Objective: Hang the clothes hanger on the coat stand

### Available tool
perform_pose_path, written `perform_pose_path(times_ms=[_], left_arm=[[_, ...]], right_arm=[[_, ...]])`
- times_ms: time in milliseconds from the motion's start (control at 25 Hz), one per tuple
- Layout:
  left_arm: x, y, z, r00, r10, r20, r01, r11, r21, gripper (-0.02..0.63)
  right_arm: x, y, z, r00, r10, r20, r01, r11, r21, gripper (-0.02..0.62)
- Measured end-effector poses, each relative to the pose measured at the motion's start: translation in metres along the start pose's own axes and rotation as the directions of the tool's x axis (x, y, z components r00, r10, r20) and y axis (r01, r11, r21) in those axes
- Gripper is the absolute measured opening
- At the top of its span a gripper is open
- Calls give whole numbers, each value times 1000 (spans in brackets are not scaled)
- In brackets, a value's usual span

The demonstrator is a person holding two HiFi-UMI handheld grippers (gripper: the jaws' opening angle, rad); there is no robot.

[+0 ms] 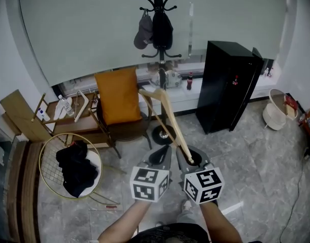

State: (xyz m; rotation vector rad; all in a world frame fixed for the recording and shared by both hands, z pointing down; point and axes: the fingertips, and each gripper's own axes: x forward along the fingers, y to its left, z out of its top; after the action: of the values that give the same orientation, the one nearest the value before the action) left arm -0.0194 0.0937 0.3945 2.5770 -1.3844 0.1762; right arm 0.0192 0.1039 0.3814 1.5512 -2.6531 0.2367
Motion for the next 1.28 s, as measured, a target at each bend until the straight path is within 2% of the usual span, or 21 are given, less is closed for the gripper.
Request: perform_pose_path(times_ms=[480, 1280], left_arm=[[83, -1, 26, 999, 38, -5, -38, 999, -8, 5], [206, -21, 38, 991, 122, -52, -122, 993, 6, 5]], right_arm=[[40, -77, 16, 999, 44, -5, -44, 999, 19, 35], [80, -198, 22, 993, 121, -15, -120, 991, 65, 35]])
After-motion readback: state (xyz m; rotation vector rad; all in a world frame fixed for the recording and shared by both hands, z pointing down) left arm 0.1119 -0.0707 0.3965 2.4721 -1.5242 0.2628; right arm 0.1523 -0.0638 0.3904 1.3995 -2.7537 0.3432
